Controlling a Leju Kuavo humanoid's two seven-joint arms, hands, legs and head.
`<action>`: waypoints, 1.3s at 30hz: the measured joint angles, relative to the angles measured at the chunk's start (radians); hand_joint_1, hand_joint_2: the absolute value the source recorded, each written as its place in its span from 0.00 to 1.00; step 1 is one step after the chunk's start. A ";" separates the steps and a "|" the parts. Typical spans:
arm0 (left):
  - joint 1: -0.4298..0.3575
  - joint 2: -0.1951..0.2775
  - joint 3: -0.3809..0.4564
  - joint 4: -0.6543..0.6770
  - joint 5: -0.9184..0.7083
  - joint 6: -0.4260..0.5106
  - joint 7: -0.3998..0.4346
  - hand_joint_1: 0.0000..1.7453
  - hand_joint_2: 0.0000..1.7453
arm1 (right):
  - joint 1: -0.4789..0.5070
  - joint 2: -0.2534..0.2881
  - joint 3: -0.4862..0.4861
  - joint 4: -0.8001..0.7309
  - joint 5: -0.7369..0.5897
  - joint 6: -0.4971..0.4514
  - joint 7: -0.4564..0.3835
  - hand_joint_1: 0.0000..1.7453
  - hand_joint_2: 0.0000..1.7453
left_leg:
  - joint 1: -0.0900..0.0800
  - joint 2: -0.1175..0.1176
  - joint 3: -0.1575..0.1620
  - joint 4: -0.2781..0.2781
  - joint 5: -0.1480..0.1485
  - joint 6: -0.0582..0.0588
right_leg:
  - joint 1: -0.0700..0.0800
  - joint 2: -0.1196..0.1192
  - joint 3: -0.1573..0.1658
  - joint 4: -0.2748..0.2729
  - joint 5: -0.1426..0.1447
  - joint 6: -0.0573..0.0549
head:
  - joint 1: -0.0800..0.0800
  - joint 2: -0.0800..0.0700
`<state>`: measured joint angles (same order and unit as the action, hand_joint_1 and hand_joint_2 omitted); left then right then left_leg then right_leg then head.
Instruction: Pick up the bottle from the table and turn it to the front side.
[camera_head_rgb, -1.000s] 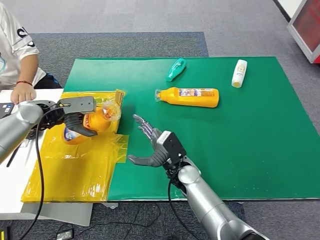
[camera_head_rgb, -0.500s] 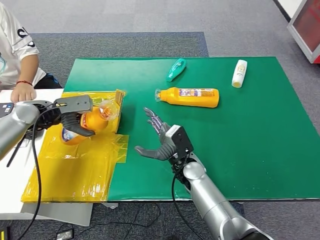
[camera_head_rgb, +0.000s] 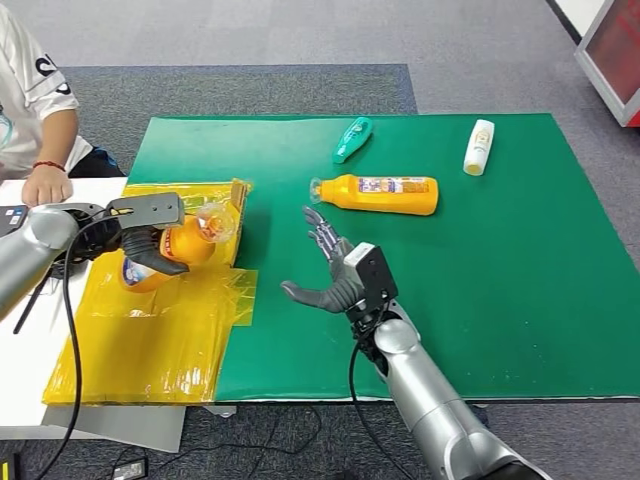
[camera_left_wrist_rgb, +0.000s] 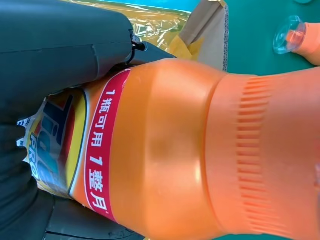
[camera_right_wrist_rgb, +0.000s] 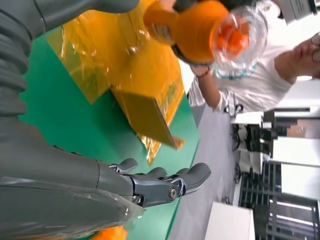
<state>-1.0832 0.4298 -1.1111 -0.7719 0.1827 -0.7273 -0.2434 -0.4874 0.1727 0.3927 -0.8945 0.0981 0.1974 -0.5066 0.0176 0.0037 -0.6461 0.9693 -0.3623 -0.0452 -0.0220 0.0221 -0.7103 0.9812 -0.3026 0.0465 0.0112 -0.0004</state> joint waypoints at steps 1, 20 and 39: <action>0.000 0.002 -0.001 -0.002 0.004 0.000 0.000 1.00 1.00 | -0.001 -0.002 -0.010 -0.003 0.000 -0.002 0.000 0.00 1.00 | 0.000 0.000 0.000 0.000 0.000 0.000 | 0.000 0.000 0.000 0.000 0.000 0.000 | 0.000 0.000; 0.081 0.009 0.021 -0.014 0.154 -0.050 -0.069 0.07 1.00 | -0.021 -0.005 -0.073 -0.032 0.037 0.013 0.011 0.00 1.00 | 0.000 0.000 0.000 0.000 0.000 0.000 | 0.000 0.000 0.000 0.000 0.000 0.000 | 0.000 0.000; 0.090 0.014 0.064 -0.014 0.162 -0.060 -0.063 0.00 1.00 | -0.028 0.003 -0.073 -0.032 0.047 0.014 0.013 0.00 1.00 | 0.000 0.000 0.000 0.000 0.000 0.000 | 0.000 0.000 0.000 0.000 0.000 0.000 | 0.000 0.000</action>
<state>-0.9935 0.4440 -1.0471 -0.7862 0.3449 -0.7877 -0.3068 -0.5152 0.1759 0.3197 -0.9262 0.1448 0.2116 -0.4940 0.0177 0.0036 -0.6464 0.9693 -0.3622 -0.0450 -0.0219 0.0220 -0.7099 0.9813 -0.3024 0.0467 0.0113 -0.0004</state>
